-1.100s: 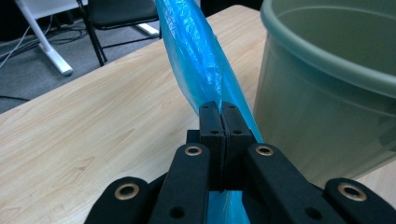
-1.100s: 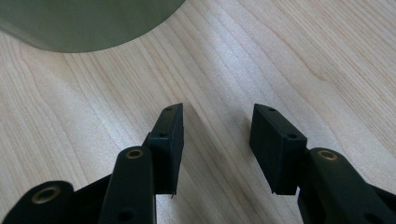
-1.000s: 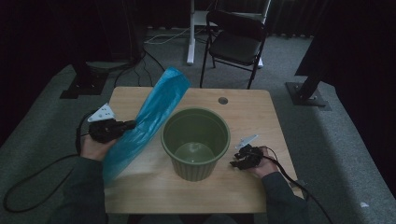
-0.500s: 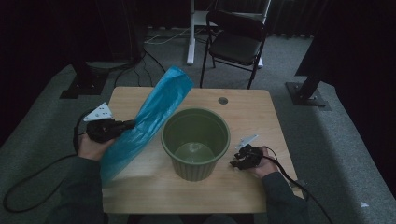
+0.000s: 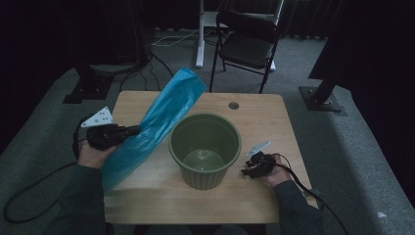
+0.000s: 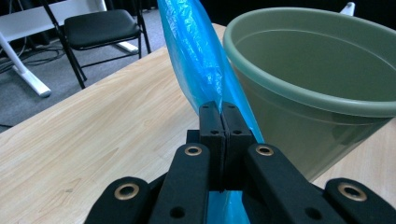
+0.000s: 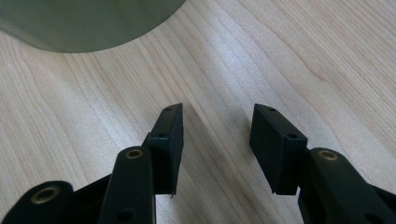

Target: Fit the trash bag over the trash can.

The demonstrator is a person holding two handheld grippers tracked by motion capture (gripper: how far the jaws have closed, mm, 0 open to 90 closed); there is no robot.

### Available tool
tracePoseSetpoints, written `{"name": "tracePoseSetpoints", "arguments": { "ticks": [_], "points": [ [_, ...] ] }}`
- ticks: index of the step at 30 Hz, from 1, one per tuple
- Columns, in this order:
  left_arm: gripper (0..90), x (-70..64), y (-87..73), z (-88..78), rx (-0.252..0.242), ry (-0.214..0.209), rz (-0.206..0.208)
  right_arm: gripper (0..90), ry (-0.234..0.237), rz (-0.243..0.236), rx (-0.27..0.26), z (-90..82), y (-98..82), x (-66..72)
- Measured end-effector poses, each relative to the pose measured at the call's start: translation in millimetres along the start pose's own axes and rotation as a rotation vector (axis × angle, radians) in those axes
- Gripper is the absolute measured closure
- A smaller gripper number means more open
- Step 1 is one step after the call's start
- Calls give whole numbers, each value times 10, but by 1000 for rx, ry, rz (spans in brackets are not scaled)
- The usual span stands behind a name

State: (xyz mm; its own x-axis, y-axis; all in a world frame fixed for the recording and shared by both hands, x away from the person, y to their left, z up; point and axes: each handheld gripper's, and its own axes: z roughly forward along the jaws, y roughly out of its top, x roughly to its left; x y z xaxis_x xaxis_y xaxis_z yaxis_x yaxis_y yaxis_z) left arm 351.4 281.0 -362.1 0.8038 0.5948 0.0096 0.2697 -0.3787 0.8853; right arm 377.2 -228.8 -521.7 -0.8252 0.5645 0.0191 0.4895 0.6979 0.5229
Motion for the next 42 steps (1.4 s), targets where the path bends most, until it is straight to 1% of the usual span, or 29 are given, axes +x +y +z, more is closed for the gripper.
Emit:
{"name": "tracePoseSetpoints", "arguments": {
  "ticks": [8,16,21,24,31,37,42],
  "points": [
    [892,-20,26,-39,-9,-29,15,537,-1,1,0,0,0,2],
    [892,-43,55,-70,-9,-39,30,538,-2,1,0,0,0,2],
    [892,-69,88,-100,-19,-48,39,537,-2,1,1,-1,0,2],
    [891,-93,104,-116,-32,-62,43,538,-1,1,1,-1,0,2],
    [890,-140,143,-148,-34,-68,67,538,-1,1,0,0,0,2],
    [890,-166,165,-188,-43,-82,78,538,-1,0,0,0,0,1],
    [889,-185,170,-213,-56,-106,83,538,-2,0,0,0,0,2]
  ]
}}
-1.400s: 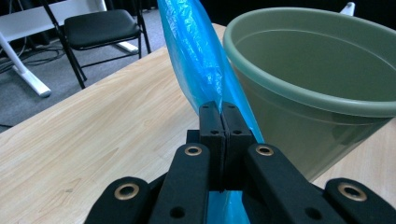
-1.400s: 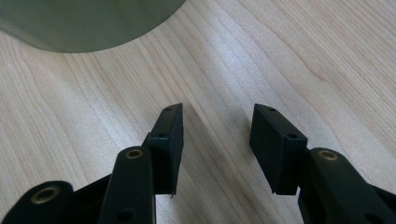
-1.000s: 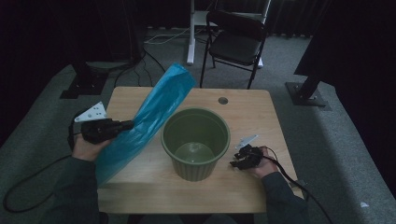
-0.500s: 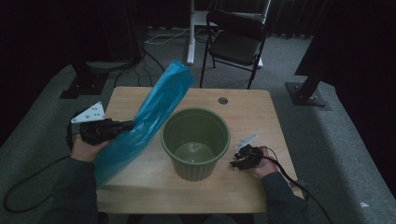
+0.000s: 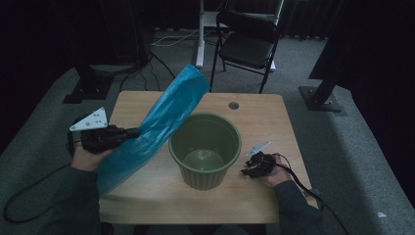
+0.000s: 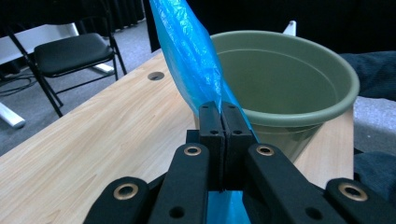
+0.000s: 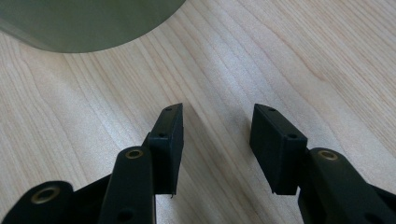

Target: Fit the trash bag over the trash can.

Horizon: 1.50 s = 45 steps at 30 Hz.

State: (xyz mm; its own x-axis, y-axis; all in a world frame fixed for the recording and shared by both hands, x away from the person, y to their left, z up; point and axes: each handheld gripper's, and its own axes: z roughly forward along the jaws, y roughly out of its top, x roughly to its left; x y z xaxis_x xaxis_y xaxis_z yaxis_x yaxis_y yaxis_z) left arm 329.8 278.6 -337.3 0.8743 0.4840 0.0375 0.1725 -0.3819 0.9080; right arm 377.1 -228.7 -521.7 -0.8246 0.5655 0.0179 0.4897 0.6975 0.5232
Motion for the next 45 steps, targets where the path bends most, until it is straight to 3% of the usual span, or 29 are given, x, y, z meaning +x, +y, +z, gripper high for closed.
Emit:
{"name": "tracePoseSetpoints", "arguments": {
  "ticks": [10,17,22,28,30,31,35,40,45],
  "points": [
    [887,-48,10,-42,-17,-51,17,538,2,1,-1,1,0,0],
    [888,-75,2,-61,-33,-113,28,538,0,1,-1,0,0,0],
    [888,-93,-8,-73,-34,-136,31,538,1,0,-1,1,0,0],
    [887,-81,-34,-55,-12,-194,32,538,1,2,-1,1,1,1],
    [887,-81,-34,-55,-12,-194,32,538,2,3,-2,1,1,-1],
    [885,-59,-48,10,32,-174,30,538,1,3,-3,3,2,-1],
    [879,-11,-73,131,80,-136,17,538,1,2,-3,4,1,0],
    [873,-21,-74,261,122,-129,26,538,2,2,-3,4,1,0],
    [881,-66,-76,277,136,-153,42,538,0,2,-3,3,1,1]
  ]
}}
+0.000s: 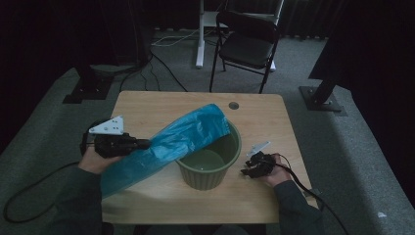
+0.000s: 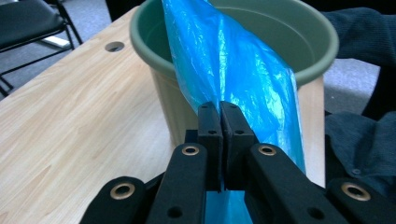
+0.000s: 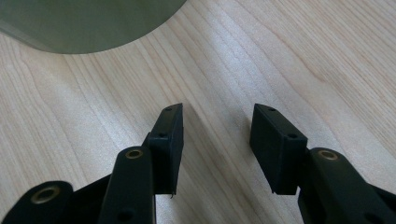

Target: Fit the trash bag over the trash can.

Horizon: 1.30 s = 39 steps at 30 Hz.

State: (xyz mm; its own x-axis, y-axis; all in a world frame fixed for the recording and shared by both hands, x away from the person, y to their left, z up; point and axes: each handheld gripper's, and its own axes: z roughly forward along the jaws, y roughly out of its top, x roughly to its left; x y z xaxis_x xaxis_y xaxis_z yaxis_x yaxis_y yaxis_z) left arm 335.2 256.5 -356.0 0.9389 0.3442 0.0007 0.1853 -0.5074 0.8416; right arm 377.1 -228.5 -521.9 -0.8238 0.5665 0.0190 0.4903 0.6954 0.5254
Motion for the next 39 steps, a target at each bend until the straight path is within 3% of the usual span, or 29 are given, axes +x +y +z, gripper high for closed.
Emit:
{"name": "tracePoseSetpoints", "arguments": {
  "ticks": [13,16,24,32,39],
  "points": [
    [882,-83,-96,-139,-7,-59,7,538,1,2,-1,1,0,0],
    [881,-89,-70,-79,6,-75,12,538,1,2,-2,1,1,0],
    [878,-53,81,153,43,-60,14,538,2,1,-1,1,1,-2],
    [881,-6,147,295,8,-63,-10,538,3,0,0,0,1,-2],
    [885,-6,170,342,9,-63,-17,538,2,0,1,-1,2,-2]
  ]
}}
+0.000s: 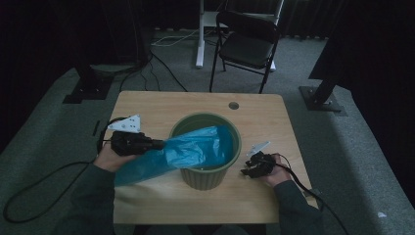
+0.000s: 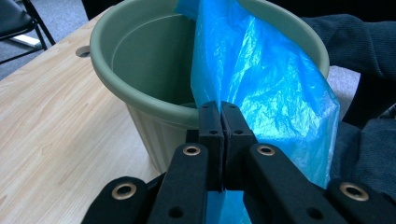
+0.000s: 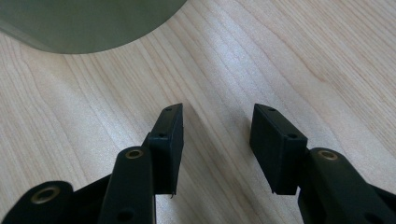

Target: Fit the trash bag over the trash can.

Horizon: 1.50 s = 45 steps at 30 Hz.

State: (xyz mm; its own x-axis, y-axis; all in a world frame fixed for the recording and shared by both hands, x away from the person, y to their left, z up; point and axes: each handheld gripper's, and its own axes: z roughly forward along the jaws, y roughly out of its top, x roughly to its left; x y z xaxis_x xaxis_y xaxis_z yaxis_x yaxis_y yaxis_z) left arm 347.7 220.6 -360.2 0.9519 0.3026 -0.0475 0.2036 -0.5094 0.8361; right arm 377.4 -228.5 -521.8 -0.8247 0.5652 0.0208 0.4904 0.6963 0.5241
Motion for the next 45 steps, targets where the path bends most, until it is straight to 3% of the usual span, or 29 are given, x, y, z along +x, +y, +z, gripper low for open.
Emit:
{"name": "tracePoseSetpoints", "arguments": {
  "ticks": [15,21,30,45],
  "points": [
    [885,-19,-177,-132,-7,2,-25,539,0,1,-2,2,-1,0],
    [885,-18,-153,-148,-30,-11,-32,538,1,3,-3,3,0,0],
    [883,-29,13,90,2,-45,-22,538,0,0,-1,3,1,1],
    [882,-3,148,292,-32,-85,-59,538,0,-1,-1,2,2,0]
  ]
}}
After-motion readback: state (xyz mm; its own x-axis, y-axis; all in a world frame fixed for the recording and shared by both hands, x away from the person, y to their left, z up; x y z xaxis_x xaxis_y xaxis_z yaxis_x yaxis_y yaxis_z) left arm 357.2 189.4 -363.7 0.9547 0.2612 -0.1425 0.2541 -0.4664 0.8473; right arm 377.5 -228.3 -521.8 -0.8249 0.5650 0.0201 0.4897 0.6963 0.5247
